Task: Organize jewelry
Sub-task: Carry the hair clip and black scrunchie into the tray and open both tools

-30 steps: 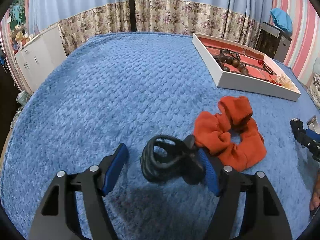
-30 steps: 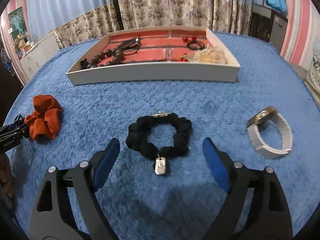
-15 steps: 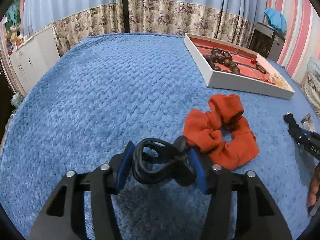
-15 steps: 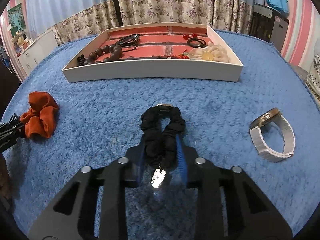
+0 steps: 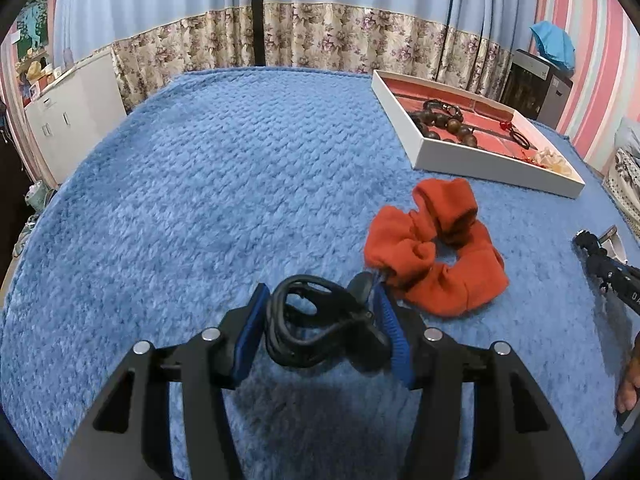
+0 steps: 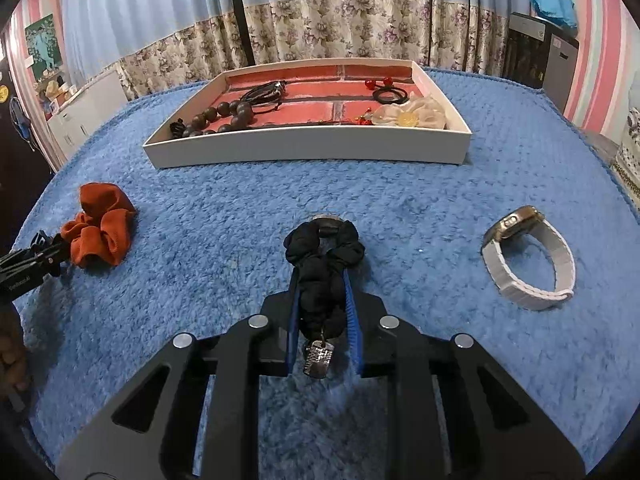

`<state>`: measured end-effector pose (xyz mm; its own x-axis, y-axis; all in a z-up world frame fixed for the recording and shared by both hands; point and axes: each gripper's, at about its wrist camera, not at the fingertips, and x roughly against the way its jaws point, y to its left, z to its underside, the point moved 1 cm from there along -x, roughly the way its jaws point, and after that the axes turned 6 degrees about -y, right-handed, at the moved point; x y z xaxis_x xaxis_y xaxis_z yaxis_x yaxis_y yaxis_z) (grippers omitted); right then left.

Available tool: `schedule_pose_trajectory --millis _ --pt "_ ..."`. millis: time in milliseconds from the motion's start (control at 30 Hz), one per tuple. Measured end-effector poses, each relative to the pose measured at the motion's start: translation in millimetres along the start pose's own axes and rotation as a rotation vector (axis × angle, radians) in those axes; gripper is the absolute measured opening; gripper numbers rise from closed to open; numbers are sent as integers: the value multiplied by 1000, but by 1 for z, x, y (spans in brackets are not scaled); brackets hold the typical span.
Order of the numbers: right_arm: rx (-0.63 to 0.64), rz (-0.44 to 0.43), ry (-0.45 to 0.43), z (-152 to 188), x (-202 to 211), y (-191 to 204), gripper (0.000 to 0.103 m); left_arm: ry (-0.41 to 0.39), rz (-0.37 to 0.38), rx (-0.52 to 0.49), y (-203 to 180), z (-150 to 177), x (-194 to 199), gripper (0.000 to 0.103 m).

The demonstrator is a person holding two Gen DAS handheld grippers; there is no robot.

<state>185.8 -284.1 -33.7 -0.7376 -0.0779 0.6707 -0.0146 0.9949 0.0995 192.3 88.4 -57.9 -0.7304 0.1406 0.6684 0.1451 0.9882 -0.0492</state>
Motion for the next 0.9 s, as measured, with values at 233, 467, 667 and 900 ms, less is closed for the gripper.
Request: schedule_pose_trajectory --millis 233,467,667,900 --pt "4 -4 -13 3 10 -1 20 -7 -18 -34 -6 3 8 53" --pt "4 -6 -25 0 17 -2 20 -18 -5 -23 -8 1 14 53" --pt "11 -10 -49 -7 25 -4 20 -53 -4 -41 -19 -13 25 53" --pt "33 -10 -89 -22 39 -2 20 -84 -11 -68 -36 -30 34 53"
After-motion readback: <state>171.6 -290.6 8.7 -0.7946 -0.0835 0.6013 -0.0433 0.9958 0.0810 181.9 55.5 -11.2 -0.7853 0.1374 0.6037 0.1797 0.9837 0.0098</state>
